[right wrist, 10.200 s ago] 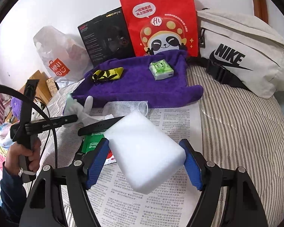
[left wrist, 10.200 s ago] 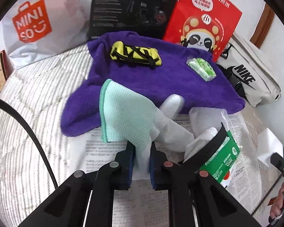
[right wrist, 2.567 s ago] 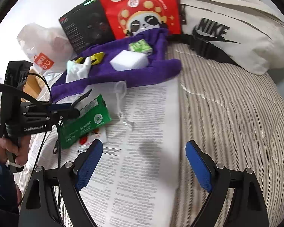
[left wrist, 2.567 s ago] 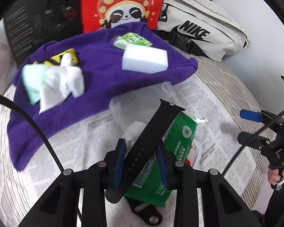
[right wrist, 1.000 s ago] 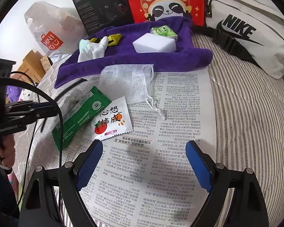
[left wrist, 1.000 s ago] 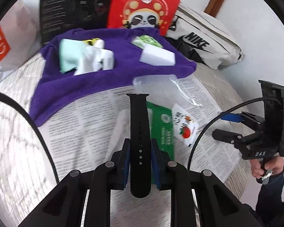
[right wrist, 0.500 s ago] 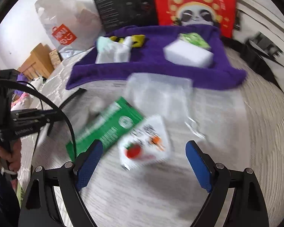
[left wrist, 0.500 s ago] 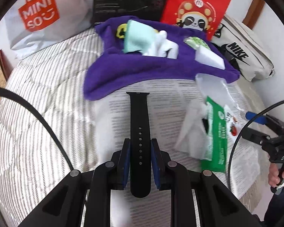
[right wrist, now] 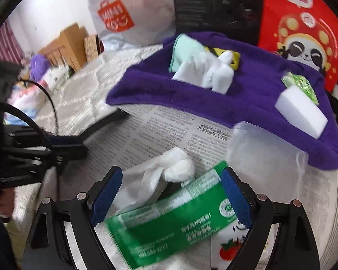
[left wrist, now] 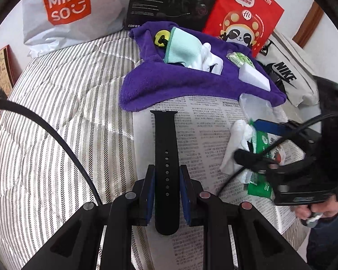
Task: Organize soft objects
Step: 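Lower the right tool onto the white tissue beside the green packet, then close the right tool on the white tissue and lift it, then carry the strap with the left tool while the right tool carries the tissue onto the towel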
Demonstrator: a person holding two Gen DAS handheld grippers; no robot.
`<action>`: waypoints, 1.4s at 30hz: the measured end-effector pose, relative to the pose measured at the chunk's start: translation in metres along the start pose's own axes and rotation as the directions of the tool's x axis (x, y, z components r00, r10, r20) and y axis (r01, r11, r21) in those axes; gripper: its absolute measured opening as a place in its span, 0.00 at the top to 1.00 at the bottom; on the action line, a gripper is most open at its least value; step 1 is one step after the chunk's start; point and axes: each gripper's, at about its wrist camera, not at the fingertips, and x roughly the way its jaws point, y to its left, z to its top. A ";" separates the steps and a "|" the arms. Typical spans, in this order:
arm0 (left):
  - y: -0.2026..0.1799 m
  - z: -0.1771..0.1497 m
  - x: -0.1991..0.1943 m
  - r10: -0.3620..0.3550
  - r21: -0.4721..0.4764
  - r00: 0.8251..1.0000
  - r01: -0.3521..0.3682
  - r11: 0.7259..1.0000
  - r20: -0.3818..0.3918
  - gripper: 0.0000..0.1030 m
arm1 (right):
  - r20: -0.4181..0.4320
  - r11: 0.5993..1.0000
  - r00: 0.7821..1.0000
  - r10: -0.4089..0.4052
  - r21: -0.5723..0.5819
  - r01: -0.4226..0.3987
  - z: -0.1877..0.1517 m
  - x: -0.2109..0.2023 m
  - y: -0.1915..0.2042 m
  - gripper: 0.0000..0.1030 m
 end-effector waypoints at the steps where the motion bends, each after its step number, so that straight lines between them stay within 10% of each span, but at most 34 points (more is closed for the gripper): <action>1: 0.001 -0.001 -0.001 -0.006 -0.003 1.000 0.006 1.000 0.002 0.81 | 0.004 1.000 1.000 -0.008 -0.012 0.008 0.000 0.002 0.002 0.14; 4: 0.001 -0.003 -0.002 -0.014 -0.004 1.000 0.014 1.000 0.003 0.81 | 0.033 0.998 0.999 -0.035 -0.044 0.037 0.001 0.005 0.004 0.20; 8: 0.003 -0.004 -0.002 -0.012 -0.007 1.000 0.012 1.000 -0.003 0.81 | 0.029 0.999 1.000 -0.003 -0.051 0.005 0.001 0.005 0.002 0.66; 42: -0.052 0.034 -0.022 -0.047 0.129 0.996 0.036 0.991 0.081 0.81 | 0.093 0.986 0.995 -0.039 0.168 0.022 -0.008 -0.074 -0.087 0.67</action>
